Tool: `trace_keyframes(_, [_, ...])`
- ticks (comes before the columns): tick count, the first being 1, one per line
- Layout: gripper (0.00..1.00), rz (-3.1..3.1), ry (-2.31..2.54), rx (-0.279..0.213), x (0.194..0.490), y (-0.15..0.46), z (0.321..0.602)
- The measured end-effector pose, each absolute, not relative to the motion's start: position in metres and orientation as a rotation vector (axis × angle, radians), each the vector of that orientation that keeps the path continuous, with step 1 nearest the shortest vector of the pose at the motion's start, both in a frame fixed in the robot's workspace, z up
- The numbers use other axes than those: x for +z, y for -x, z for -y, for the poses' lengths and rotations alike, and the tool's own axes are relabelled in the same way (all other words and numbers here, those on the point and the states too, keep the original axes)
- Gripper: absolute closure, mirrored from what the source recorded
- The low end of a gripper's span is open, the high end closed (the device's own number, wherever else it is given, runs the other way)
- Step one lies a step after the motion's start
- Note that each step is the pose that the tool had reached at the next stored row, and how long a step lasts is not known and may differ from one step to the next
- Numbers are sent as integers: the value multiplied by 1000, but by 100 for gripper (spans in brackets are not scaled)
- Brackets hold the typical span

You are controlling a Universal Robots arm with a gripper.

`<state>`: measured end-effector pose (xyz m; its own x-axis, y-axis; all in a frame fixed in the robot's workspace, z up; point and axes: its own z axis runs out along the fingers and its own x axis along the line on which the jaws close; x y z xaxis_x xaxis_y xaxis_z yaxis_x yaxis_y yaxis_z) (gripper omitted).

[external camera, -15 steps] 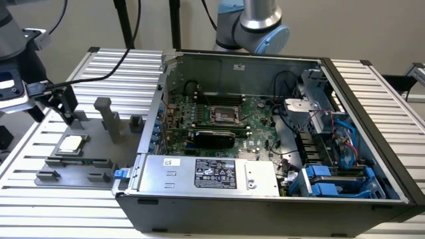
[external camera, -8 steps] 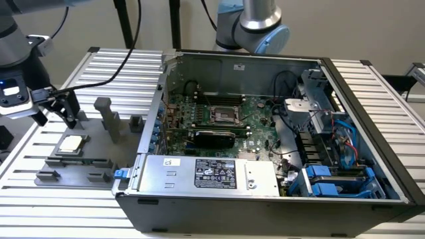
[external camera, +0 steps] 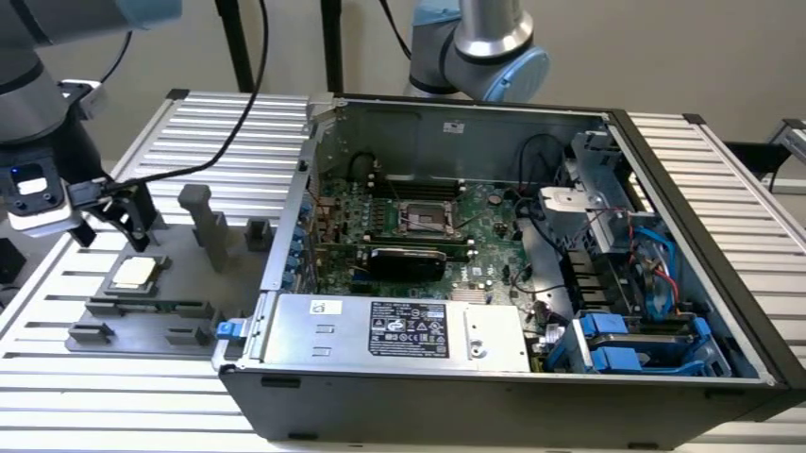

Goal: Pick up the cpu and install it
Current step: 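Pick up the cpu and move it towards the insertion slot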

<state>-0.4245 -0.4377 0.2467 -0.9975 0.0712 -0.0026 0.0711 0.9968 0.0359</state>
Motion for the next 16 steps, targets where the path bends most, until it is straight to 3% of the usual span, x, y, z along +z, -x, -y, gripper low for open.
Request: trace_keyframes(16, [29, -3135, -117, 56, 218, 426, 438])
